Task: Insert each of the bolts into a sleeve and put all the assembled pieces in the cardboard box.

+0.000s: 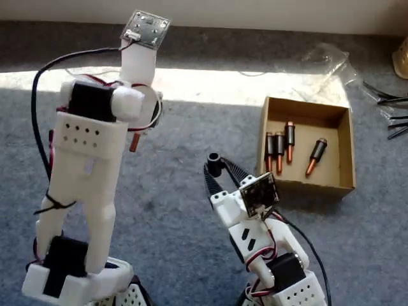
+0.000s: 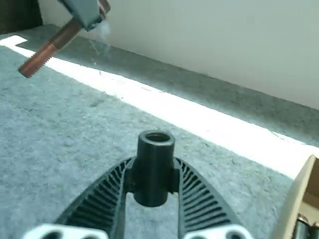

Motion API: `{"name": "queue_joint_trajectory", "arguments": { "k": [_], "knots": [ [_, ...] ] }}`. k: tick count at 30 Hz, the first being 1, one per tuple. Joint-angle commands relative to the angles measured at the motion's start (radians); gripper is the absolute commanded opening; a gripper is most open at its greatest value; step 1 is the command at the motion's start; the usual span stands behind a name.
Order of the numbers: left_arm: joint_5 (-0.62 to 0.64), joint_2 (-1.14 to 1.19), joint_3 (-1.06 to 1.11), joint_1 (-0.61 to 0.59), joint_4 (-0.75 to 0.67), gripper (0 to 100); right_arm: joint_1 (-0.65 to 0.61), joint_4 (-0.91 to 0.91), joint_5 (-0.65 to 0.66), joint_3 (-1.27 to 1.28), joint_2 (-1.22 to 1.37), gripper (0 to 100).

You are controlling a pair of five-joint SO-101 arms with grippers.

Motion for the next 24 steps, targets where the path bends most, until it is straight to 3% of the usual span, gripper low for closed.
{"name": "queue_joint_trajectory", "arguments": {
  "k": [1, 9, 14, 18, 24],
  "knots": [
    [-0.009, -0.232, 0.099, -0.002, -0.084, 1, -0.041, -0.166, 0.089, 0.024, -0.008, 0.4],
    [-0.009, -0.479, 0.395, -0.004, -0.275, 1, -0.084, -0.329, 0.127, 0.12, -0.008, 0.4],
    [-0.006, -0.611, 0.49, -0.001, -0.399, 1, -0.082, -0.328, 0.107, 0.142, -0.008, 0.4],
    [-0.006, -0.684, 0.567, 0.047, -0.483, 1, -0.077, -0.297, 0.015, 0.157, -0.008, 0.4],
    [-0.006, -0.75, 0.647, 0.153, -0.601, 1, -0.079, -0.202, 0.011, 0.156, -0.007, 0.5]
  ]
}}
